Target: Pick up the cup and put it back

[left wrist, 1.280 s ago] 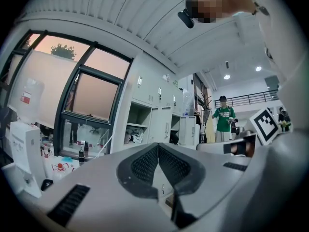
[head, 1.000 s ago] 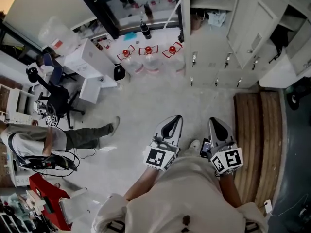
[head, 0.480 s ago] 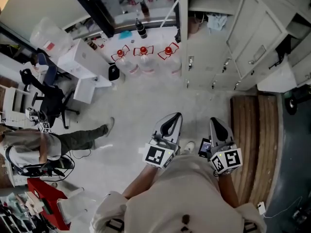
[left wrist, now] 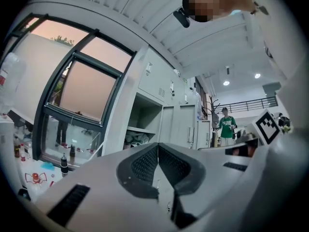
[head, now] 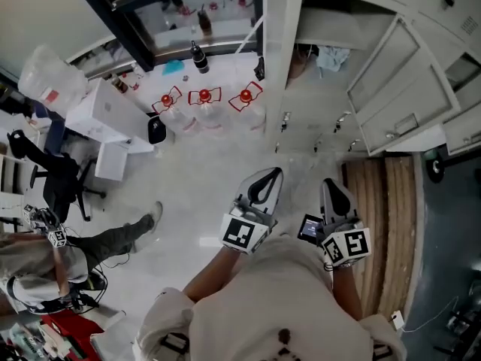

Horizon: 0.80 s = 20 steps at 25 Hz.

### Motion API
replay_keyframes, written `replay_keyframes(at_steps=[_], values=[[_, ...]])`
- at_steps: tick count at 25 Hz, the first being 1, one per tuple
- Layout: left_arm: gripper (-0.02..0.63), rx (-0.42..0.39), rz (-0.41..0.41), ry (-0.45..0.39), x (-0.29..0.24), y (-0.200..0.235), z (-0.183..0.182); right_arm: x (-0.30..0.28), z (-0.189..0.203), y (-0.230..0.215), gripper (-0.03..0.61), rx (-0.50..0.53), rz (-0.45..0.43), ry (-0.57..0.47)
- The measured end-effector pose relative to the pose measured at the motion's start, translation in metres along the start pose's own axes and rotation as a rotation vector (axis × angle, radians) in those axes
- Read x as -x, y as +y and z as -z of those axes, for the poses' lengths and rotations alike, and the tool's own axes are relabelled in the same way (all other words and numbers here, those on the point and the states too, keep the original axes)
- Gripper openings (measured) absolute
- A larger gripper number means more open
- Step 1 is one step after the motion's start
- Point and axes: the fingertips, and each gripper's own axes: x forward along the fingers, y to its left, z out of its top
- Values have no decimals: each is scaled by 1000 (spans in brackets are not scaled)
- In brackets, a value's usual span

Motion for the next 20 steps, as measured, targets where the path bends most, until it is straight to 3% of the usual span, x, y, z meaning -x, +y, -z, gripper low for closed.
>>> replay_keyframes(at_steps=[14, 20], values=[[9, 1, 56, -7, -60, 69, -16, -96, -16, -17, 28, -1, 35, -21], [9, -18, 7, -2, -109, 80, -7, -133, -17, -65, 28, -2, -23, -7]])
